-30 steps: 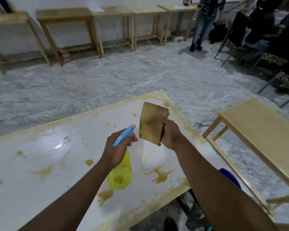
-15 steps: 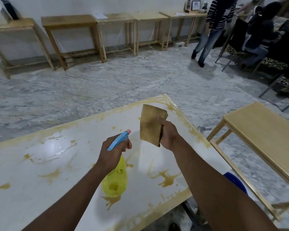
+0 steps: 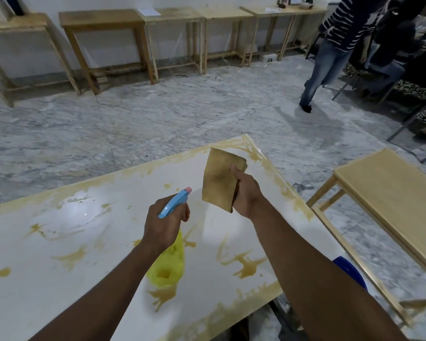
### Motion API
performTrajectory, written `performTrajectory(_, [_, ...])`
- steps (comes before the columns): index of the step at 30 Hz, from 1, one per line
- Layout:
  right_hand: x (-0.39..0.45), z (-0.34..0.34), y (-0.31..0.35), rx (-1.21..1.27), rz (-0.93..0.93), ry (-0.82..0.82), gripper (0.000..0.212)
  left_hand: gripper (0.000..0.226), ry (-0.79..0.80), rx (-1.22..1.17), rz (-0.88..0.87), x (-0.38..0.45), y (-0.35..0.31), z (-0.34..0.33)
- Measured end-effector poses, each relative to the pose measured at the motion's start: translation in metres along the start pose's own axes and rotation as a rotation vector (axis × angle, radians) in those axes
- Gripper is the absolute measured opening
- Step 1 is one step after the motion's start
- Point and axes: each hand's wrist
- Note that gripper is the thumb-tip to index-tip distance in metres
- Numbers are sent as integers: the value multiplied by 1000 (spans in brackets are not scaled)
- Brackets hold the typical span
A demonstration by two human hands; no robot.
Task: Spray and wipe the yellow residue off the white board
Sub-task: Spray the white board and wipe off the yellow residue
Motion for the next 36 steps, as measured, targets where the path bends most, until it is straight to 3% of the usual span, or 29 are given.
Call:
performTrajectory(3, [10,13,0,61,-2,-8,50,24,22,-37,9,12,0,-4])
performTrajectory(6, [18,28,-2,117,-30,-2,55,42,76,-180,34,25,-4,-11])
performTrajectory(11, [35,74,-7,108,-76,-42,44,49,41,-193,30,66,-3,-30])
performTrajectory(14, [56,108,-5,166,-130,-94,46,40,22,-225,43,100,-7,-48])
performTrajectory(18, [92,152,15,70,-218,-182,36,31,8,-251,81,148,-10,-68])
performTrajectory(22, [141,187,46,-176,-267,-253,42,29,-19,-246,93,188,1,-79])
performTrajectory(27, [222,213,95,-677,-188,-222,48,34,-21,-245,123,236,14,-84])
performTrajectory(29, [253,216,111,-852,-185,-186,42,43,-22,-257,133,248,18,-84])
performTrajectory(34, [319,215,133,-1414,-69,-60,31,37,-49,-246,132,263,28,-82])
performTrajectory(36, [333,216,130,-1672,-9,28,37,38,-72,-229,141,268,31,-84])
Point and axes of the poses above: each hand's wrist, its own x-axis towards the middle knuckle, its own z-axis out of the back of the hand, y = z × x, and after that the axes turned 15 degrees about y, right-handed
